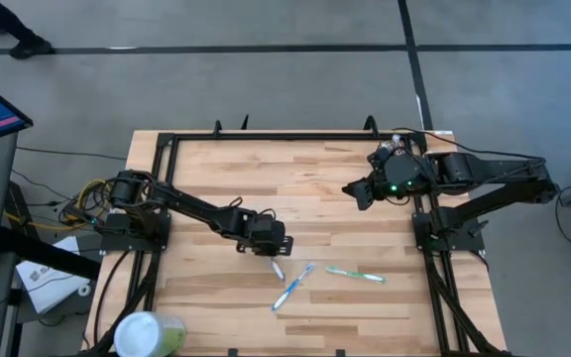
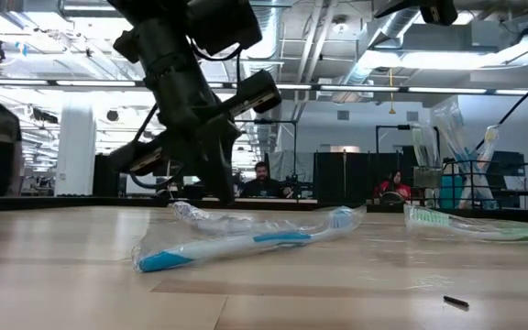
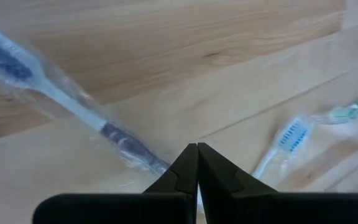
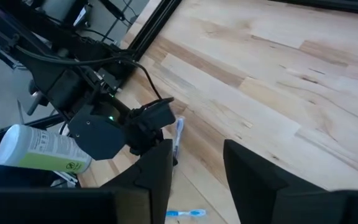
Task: Pick & Place toothbrushing station
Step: Put the purple toothbrush in the left section of wire organizer
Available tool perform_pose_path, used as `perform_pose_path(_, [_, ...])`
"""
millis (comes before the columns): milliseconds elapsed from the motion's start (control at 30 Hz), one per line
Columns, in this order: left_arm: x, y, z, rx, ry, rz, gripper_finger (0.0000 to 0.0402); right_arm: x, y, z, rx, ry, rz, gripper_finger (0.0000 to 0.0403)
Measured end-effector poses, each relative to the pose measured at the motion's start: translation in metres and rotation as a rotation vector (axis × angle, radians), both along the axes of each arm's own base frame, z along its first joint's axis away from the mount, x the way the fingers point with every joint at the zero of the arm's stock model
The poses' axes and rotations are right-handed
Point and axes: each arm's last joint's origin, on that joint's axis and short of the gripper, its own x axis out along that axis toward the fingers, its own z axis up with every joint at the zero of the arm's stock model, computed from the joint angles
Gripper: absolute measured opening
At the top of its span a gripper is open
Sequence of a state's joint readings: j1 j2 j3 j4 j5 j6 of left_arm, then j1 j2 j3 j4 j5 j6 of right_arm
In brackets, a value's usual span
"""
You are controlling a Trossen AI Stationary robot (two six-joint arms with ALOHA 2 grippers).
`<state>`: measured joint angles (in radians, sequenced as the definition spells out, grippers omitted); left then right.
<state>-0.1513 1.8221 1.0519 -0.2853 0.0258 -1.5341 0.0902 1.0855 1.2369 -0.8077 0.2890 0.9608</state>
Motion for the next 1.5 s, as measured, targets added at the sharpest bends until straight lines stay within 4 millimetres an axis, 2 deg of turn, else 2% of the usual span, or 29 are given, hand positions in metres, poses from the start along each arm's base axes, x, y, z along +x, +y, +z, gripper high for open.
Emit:
perform_pose_path(433, [-0.011, -0.015, -0.004, -0.023, 0.107, -0.045, 0.0, 0.0, 0.0, 0.0, 0.0, 0.001, 0.001, 0.0141])
perform_pose_path(600, [-0.013, -0.022, 0.0, -0.063, 0.103, -0.069, 0.0, 0.0, 0.0, 0.0, 0.0, 0.001, 0.002, 0.0144])
perform_pose_path(867, [-0.019, -0.021, -0.002, -0.056, 0.166, -0.058, 0.0, 0.0, 0.004, 0.0, 0.002, 0.001, 0.021, 0.0141])
perform_pose_path(1100, [-0.028, -0.018, 0.012, -0.053, 0.189, -0.063, 0.0, 0.0, 0.006, 0.0, 0.0, 0.002, 0.034, 0.0146])
perform_pose_path(1300, [-0.035, -0.011, 0.035, -0.038, 0.14, 0.063, 0.0, 0.0, 0.006, 0.0, -0.012, 0.005, 0.043, 0.0143])
perform_pose_path(1400, [-0.033, -0.009, 0.035, -0.065, 0.128, 0.084, 0.0009, 0.0, 0.006, 0.0, -0.012, 0.005, 0.043, 0.0141])
perform_pose_path(1500, [-0.026, -0.011, 0.031, -0.099, 0.091, 0.061, 0.0038, 0.0, 0.006, 0.0, -0.012, 0.005, 0.042, 0.0142])
